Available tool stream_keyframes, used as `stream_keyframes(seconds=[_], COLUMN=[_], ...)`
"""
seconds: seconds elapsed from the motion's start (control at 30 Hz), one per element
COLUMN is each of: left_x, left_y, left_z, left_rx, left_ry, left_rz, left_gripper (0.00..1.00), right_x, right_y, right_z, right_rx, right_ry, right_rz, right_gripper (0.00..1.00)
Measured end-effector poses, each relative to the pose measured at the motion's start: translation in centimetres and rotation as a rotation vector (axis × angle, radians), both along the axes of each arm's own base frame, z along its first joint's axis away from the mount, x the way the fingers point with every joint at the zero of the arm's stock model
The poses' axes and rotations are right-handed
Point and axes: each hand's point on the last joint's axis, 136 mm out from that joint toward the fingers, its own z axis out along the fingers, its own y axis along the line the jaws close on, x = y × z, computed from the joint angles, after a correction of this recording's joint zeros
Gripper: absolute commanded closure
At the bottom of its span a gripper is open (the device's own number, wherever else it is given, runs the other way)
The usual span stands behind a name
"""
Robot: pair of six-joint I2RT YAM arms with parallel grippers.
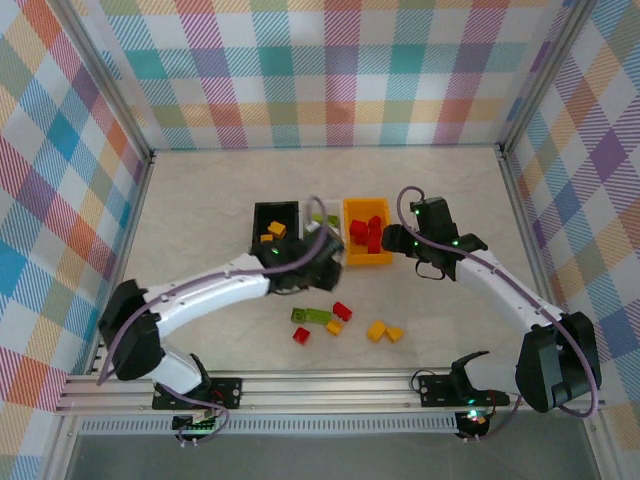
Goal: Sort the legos into containers by color
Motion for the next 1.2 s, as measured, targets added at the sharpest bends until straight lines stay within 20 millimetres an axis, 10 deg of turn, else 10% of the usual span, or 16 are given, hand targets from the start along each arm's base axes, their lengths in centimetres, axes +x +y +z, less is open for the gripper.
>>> stream_keyframes(seconds=[0.23, 0.4, 0.53, 0.7, 0.93, 1.07, 1.2], left_x=[7.9, 11.1, 11.5, 12.1, 9.8, 4.3, -2.9], left_y=[8.2, 8.4, 8.0, 7.8, 4.2, -2.6, -9.3], left_z=[-0.5, -4.4, -7.3, -6.4, -0.2, 3.1, 0.8], left_rx=[0.002, 0.042, 0.078, 0.062, -0.04, -0.101, -0.069], left_ry=[-0.026, 0.044, 0.1, 0.082, -0.021, -0.067, 0.005], left_rz=[0.296, 0.333, 0.329, 0.33, 0.218, -0.007, -0.26], left_gripper=[0.61, 0.58, 0.37, 0.24, 0.13, 0.11, 0.11], right_x=[-0.2, -0.3, -0.4, -0.4, -0.4, -0.4, -0.5], right_y=[0.1, 0.1, 0.1, 0.0, 0.0, -0.2, -0.6], right_z=[-0.5, -0.7, -0.4, 0.0, 0.1, -0.1, -0.6], right_rx=[0.004, 0.006, 0.009, 0.015, 0.017, 0.016, 0.012], right_ry=[0.007, 0.008, 0.0, -0.012, -0.016, -0.013, -0.002], right_rz=[0.004, 0.006, 0.007, 0.006, 0.004, -0.002, -0.012], right_gripper=[0.27, 0.27, 0.26, 0.23, 0.23, 0.23, 0.23])
